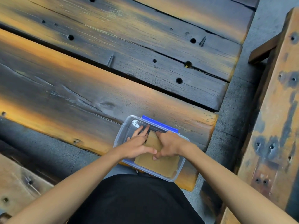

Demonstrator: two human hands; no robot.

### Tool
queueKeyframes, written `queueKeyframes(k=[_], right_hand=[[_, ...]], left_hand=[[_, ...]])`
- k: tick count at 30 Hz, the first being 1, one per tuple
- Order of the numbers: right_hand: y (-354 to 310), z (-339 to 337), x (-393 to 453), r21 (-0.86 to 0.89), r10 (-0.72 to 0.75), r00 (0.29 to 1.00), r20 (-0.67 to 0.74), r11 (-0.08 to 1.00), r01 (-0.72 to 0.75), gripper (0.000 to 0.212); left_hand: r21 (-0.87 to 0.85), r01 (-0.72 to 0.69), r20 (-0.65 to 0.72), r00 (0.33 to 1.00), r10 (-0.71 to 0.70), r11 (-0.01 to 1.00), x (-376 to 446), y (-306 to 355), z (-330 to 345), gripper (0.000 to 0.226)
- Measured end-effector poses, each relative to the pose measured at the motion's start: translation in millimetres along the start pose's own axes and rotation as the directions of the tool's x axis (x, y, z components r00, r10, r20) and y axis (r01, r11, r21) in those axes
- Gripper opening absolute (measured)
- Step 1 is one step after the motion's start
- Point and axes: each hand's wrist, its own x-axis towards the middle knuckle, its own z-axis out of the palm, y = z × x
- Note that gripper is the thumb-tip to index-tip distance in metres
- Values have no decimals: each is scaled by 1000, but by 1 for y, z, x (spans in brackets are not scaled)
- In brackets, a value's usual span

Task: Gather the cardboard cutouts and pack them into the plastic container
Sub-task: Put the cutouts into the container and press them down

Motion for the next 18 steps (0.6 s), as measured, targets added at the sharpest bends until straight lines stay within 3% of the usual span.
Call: queueKeyframes(k=[7, 18], right_hand=[[2, -10, 0, -65, -33, 999, 19, 997, 34, 80], [6, -33, 5, -170, -85, 996, 37, 981, 90, 76]], left_hand=[[112, -6, -31, 999, 9, 994, 2, 5, -2, 60], [96, 23, -67, 998, -17, 995, 12, 3, -5, 95]])
